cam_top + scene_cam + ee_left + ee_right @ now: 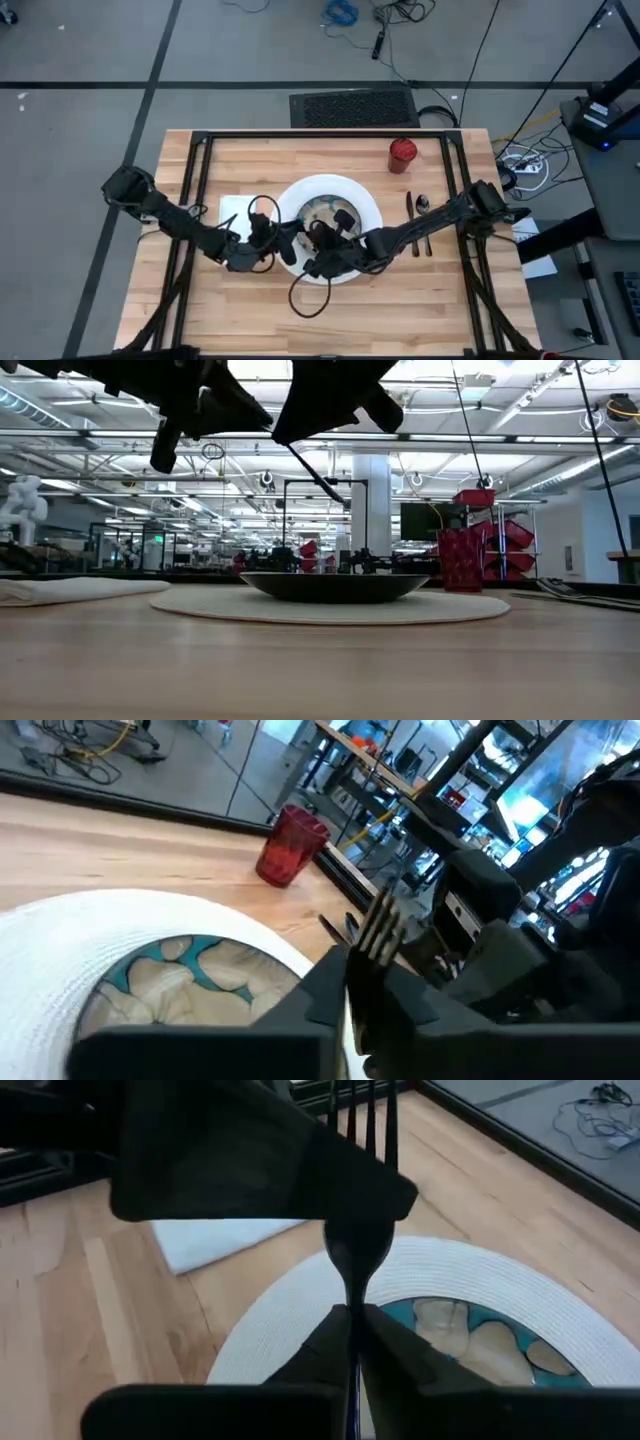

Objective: Set table place
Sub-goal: Put the fork on the white table napkin

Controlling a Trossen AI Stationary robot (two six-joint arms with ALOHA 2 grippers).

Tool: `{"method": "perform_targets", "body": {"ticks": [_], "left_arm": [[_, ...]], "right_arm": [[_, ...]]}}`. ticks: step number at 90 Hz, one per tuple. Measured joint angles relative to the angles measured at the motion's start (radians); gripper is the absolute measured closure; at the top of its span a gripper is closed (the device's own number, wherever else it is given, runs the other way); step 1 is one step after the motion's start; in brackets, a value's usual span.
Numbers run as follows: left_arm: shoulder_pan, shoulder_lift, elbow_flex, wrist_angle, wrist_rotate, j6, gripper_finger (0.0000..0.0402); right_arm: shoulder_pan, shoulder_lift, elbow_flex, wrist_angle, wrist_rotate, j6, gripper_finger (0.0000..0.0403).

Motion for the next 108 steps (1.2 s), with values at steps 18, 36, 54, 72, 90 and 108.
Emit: {"method": "perform_targets", "body": {"ticks": [18,36,54,72,90,108], "left_arm": [[0.014,-0.057,0.000,-0.061,0.092,0.066,0.0401],[0.107,-0.331,0.012,-0.555,0.336,-0.024,0.0401],[0.247,-0.571,0.066,-1.251,0.629,-0.208,0.0401],[0.421,-0.647,0.066,-1.500,0.844,-0.198,0.0401],[0.625,-0.613,0.066,-1.533,1.087,-0.056,0.0401],[0.815,-0.523,0.042,-1.550,1.235,0.102,0.0401]], "right_arm": [[0.015,-0.011,0.000,-0.012,-0.013,0.018,0.0328],[0.077,-0.080,0.000,-0.044,-0.075,0.034,0.0267],[0.169,-0.097,0.000,-0.039,-0.075,0.029,0.0241],[0.196,-0.074,0.000,-0.030,-0.047,0.062,0.0239],[0.195,-0.074,0.000,-0.029,-0.042,0.072,0.0238],[0.199,-0.074,0.000,-0.031,-0.042,0.066,0.0238]]}}
